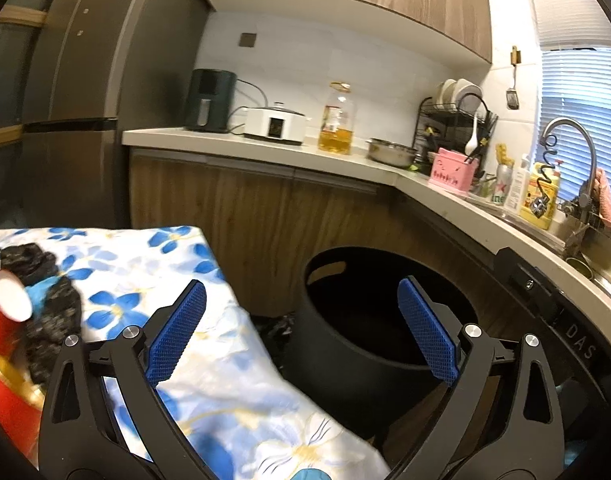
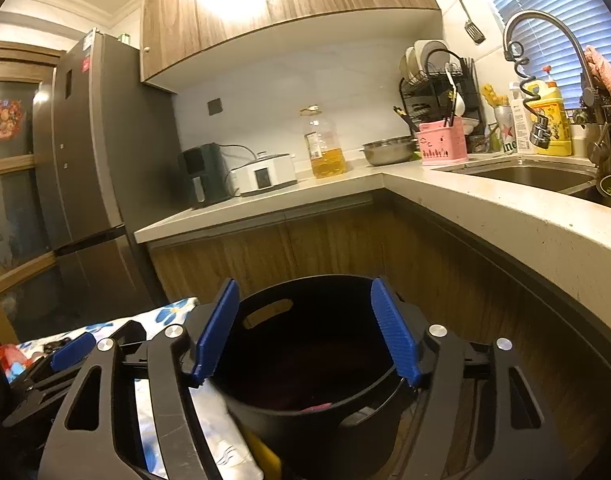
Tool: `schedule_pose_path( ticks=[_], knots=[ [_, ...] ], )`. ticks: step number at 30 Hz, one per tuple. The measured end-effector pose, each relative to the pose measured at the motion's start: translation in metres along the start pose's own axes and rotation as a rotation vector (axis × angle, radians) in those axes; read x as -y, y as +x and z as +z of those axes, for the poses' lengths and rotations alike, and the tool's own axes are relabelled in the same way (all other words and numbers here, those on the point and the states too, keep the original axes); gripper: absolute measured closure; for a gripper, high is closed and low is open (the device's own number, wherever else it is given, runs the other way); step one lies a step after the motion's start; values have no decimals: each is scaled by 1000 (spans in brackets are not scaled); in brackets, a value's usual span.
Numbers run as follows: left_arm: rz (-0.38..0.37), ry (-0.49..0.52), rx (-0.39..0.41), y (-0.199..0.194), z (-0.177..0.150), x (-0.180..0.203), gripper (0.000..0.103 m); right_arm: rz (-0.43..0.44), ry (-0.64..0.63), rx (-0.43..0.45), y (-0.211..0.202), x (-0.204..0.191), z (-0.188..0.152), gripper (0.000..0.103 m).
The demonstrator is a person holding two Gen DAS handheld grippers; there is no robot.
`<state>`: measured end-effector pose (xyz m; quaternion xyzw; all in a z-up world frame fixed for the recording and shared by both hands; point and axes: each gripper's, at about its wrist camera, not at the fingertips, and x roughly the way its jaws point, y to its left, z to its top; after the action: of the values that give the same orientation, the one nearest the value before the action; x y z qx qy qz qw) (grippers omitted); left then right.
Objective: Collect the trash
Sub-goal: 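Open both tools to drop the bags into the black bin, then grasp the lilac glove with the left tool while the right tool grasps the red can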
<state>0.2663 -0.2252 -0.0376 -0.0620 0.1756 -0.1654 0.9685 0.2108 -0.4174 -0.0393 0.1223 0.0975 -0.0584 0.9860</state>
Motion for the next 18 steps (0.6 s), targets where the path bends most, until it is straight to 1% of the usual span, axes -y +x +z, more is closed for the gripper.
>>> schedule_pose_path(
  ticks=[8,13,18],
  knots=[
    [103,-26,38,-52,-7,-35,8,51,-10,-1,-26,-24,-7,33],
    [190,-37,66,-92,-16,-65,8,95,-24,-14,-41,-48,-16,33],
    [274,-54,77,-127,-25,-95,8,148,-31,-37,-53,-74,-28,32]
  ],
)
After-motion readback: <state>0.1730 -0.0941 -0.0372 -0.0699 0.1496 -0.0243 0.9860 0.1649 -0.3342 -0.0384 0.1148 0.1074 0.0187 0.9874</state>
